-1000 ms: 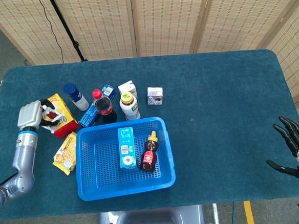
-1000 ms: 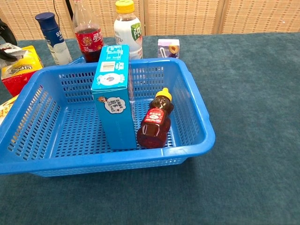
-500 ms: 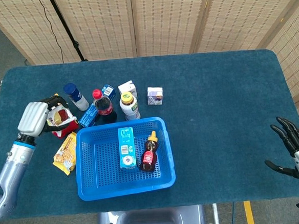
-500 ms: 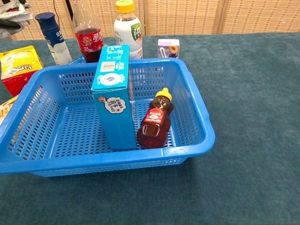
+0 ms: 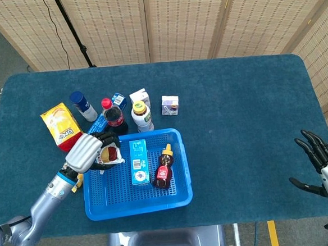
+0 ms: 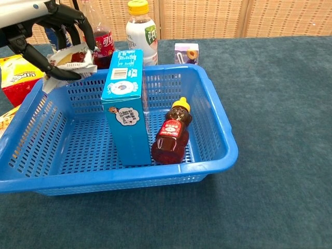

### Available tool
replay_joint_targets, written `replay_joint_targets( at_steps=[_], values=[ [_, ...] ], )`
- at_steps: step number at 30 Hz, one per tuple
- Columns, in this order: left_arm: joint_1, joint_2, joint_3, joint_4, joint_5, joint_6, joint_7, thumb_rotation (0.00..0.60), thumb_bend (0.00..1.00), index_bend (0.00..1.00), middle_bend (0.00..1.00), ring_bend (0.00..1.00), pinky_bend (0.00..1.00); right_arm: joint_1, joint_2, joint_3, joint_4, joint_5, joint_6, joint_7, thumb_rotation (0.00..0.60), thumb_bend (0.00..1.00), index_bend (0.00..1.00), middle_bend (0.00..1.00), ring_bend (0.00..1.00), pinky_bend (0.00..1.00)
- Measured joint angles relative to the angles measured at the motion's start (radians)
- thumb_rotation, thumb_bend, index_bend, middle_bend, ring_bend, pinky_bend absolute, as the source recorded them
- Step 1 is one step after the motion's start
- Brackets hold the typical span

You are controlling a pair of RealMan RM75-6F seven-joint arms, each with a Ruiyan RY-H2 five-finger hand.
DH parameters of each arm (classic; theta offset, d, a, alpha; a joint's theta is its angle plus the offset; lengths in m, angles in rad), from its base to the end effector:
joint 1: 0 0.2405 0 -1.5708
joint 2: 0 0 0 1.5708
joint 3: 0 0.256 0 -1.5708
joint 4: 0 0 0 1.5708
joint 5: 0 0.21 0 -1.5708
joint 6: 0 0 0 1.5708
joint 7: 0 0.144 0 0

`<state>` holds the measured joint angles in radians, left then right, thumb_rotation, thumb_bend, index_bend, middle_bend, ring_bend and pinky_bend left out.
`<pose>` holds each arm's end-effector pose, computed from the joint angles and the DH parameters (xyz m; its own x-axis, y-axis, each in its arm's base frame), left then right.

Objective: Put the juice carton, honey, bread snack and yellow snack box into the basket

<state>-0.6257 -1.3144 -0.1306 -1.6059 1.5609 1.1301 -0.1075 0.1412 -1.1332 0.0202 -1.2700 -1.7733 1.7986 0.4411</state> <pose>-0.1498 0.3111 0.0595 0.2590 0.1866 0.9477 0.8266 -0.5504 -0.1175 -0.3062 -0.1859 0.2013 0.2309 0.1681 0.9584 -0.8699 -0.4056 0.2807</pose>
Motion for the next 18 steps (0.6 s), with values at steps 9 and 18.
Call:
replay_joint_targets(
  at_steps=[9,18],
  values=[
    [-0.014,-0.064,0.015,0.08,-0.054,-0.047,0.059,0.6,0.21,0.35,0.24,0.2,0.37,-0.003,0.005,0.0,-0.002,0.0,0.005,0.015,0.6,0.03,0.03,0.0,0.07,0.22],
    [-0.025,-0.044,0.036,0.062,-0.084,-0.116,0.035,0.6,0.1,0.0,0.0,0.0,0.0,-0.003,0.006,0.003,-0.005,0.006,-0.001,0.017,0.6,0.04,0.03,0.0,0.08,0.22]
  ],
)
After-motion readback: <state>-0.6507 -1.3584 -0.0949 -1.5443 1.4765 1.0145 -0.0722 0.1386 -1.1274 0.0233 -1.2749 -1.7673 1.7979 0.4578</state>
